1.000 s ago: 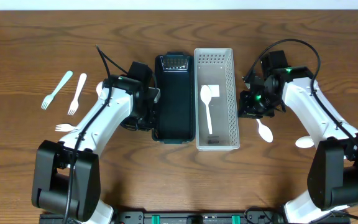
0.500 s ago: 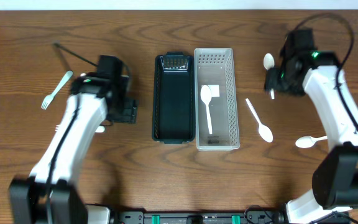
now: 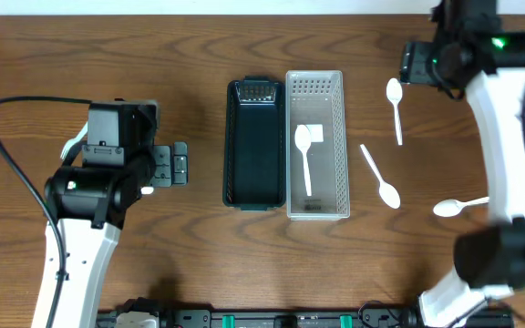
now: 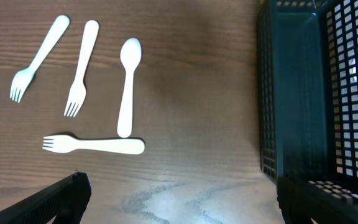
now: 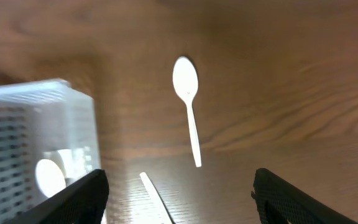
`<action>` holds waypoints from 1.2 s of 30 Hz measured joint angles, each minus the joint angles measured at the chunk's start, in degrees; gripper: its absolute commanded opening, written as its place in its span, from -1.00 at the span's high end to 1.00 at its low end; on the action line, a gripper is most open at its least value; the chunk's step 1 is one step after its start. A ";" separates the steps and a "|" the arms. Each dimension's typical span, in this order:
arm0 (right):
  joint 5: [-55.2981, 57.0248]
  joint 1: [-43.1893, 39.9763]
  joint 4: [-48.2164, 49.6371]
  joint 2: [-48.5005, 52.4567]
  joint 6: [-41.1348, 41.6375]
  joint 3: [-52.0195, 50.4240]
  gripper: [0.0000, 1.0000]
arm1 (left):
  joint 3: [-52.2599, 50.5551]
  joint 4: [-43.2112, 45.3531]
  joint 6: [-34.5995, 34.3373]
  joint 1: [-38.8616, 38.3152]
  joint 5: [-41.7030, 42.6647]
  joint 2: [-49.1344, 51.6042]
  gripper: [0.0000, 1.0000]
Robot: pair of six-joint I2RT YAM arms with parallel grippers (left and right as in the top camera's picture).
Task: Pack container
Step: 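Grasp the upright white spoon at the back right with right gripper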
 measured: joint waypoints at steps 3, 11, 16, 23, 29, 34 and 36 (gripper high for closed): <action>0.00 -0.44 -0.31 6.60 -0.17 1.73 -0.64 | 0.00 -0.90 -0.07 0.00 0.00 0.17 -0.96; 0.07 -0.72 -0.33 17.33 -0.33 2.58 -0.70 | 0.00 -1.81 -0.17 0.00 0.00 0.33 -0.96; 0.07 -1.01 -0.48 22.95 -0.42 2.73 -0.71 | 0.00 -1.84 -0.17 0.00 0.00 0.33 -0.96; 0.07 -2.29 1.01 27.82 -0.61 2.73 -0.71 | 0.00 -1.86 -0.17 0.00 0.00 0.33 -0.96; 0.11 -3.58 3.98 28.17 -1.18 2.75 -0.64 | 0.00 -1.88 -0.20 0.00 0.00 0.35 -0.96; -0.22 -3.78 4.37 29.18 -1.57 3.65 -0.57 | 0.00 -1.95 -0.20 0.00 0.00 0.35 -0.96; -0.44 -3.78 4.22 29.44 -2.03 4.00 -0.47 | 0.00 -1.95 -0.20 0.00 0.00 0.35 -0.96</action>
